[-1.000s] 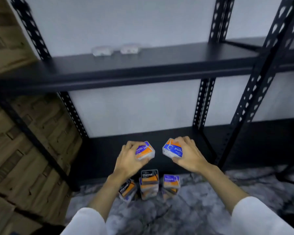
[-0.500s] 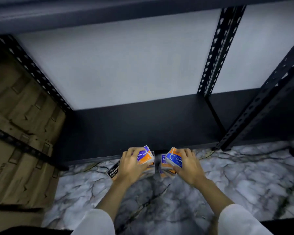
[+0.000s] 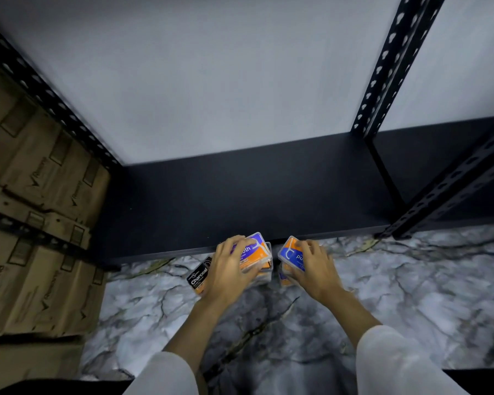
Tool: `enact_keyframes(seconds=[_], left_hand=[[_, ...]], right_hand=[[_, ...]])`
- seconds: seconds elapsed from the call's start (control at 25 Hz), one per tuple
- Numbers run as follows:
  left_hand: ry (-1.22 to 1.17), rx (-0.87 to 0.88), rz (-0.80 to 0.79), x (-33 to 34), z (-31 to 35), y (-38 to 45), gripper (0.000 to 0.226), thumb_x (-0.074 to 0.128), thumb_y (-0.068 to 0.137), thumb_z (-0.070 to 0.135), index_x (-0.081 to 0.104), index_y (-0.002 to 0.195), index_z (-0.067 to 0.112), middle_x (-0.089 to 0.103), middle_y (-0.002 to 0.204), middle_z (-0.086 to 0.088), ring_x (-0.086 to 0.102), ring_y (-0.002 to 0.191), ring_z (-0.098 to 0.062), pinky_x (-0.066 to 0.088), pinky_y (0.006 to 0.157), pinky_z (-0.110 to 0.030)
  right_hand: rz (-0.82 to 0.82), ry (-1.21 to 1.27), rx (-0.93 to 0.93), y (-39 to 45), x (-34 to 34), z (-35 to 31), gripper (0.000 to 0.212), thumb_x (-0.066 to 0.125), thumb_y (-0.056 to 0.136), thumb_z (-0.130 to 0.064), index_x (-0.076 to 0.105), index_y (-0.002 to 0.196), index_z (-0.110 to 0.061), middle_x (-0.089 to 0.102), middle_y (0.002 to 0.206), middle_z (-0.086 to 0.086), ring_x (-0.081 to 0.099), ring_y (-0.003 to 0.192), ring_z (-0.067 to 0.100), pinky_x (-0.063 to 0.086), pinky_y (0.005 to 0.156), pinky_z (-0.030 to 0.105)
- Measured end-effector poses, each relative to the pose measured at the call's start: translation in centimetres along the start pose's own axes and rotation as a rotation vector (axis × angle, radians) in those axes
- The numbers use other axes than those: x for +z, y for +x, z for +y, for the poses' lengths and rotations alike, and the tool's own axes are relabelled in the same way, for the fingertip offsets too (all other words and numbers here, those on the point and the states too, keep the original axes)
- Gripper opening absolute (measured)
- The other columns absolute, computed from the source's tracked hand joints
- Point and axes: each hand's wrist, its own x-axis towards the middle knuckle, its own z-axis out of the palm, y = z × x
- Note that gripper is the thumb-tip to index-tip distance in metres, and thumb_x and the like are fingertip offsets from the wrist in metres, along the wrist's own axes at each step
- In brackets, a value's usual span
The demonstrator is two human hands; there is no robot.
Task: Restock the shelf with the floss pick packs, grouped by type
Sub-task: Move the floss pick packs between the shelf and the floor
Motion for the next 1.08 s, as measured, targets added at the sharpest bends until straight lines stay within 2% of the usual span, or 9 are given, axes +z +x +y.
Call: enact_keyframes(seconds=[0.4, 0.52, 0.68, 0.76, 0.88, 0.96, 1.08], left_hand=[[0.007, -0.023, -0.041, -0.4, 0.2, -0.2, 0.055, 0.067, 0.084, 0.046, 0.046, 0.132, 0.031, 0.04, 0.137, 0.011, 0.037, 0.121, -0.008, 0.044, 0.099, -0.03], [-0.023, -0.051, -0.073, -0.6, 0.6, 0.1, 0.056, 0.068, 0.084, 0.044, 0.045, 0.133, 0.031, 0.04, 0.137, 0.01, 0.035, 0.125, -0.01, 0.042, 0.102, -0.032], [-0.039, -0.103, -0.143, -1.7, 1.3, 0.2, 0.063, 0.068, 0.083, 0.046, 0.043, 0.138, 0.032, 0.031, 0.151, 0.008, 0.017, 0.143, -0.014, 0.03, 0.113, -0.041], [-0.041, -0.105, -0.153, -2.9, 2.1, 0.1, 0.064, 0.066, 0.083, 0.05, 0.041, 0.14, 0.034, 0.028, 0.154, 0.008, 0.012, 0.146, -0.014, 0.026, 0.116, -0.042], [0.046, -0.078, -0.11, -5.4, 3.9, -0.2, 0.055, 0.058, 0.09, 0.048, 0.043, 0.14, 0.031, 0.03, 0.154, 0.006, 0.021, 0.144, -0.015, 0.023, 0.116, -0.038], [0.065, -0.091, -0.111, -7.6, 5.4, -0.3, 0.044, 0.055, 0.093, 0.042, 0.049, 0.135, 0.03, 0.039, 0.148, 0.008, 0.037, 0.135, -0.015, 0.033, 0.109, -0.035], [0.002, -0.136, -0.189, -11.7, 7.9, -0.7, 0.028, 0.054, 0.092, 0.037, 0.059, 0.119, 0.032, 0.06, 0.124, 0.01, 0.057, 0.113, -0.013, 0.047, 0.096, -0.036]], right_hand=[[-0.029, -0.028, -0.012, 0.3, -0.2, 0.2, 0.066, 0.068, 0.083, -0.043, 0.037, 0.136, -0.018, 0.041, 0.137, 0.002, 0.042, 0.124, 0.021, 0.039, 0.104, 0.035], [-0.05, -0.037, -0.007, 0.2, -0.5, 0.0, 0.07, 0.067, 0.084, -0.042, 0.034, 0.139, -0.016, 0.038, 0.143, 0.004, 0.038, 0.13, 0.022, 0.037, 0.107, 0.036], [-0.064, -0.095, -0.026, 0.0, -1.9, -0.5, 0.064, 0.061, 0.09, -0.029, 0.031, 0.144, -0.014, 0.027, 0.153, 0.008, 0.029, 0.139, 0.025, 0.03, 0.112, 0.038], [-0.042, -0.123, -0.043, -0.3, -3.1, -1.0, 0.06, 0.058, 0.092, -0.024, 0.031, 0.145, -0.014, 0.026, 0.153, 0.007, 0.029, 0.139, 0.025, 0.03, 0.112, 0.036], [-0.03, -0.155, -0.065, -1.2, -6.0, -2.7, 0.053, 0.053, 0.094, -0.02, 0.035, 0.143, -0.016, 0.035, 0.148, 0.006, 0.037, 0.134, 0.025, 0.036, 0.106, 0.036], [-0.054, -0.149, -0.073, -2.1, -8.6, -4.4, 0.046, 0.05, 0.094, -0.019, 0.043, 0.139, -0.017, 0.046, 0.14, 0.006, 0.047, 0.125, 0.027, 0.042, 0.1, 0.038], [-0.099, -0.168, -0.111, -3.8, -13.5, -7.6, 0.038, 0.05, 0.093, -0.024, 0.051, 0.13, -0.02, 0.057, 0.129, 0.008, 0.056, 0.115, 0.029, 0.048, 0.093, 0.04]])
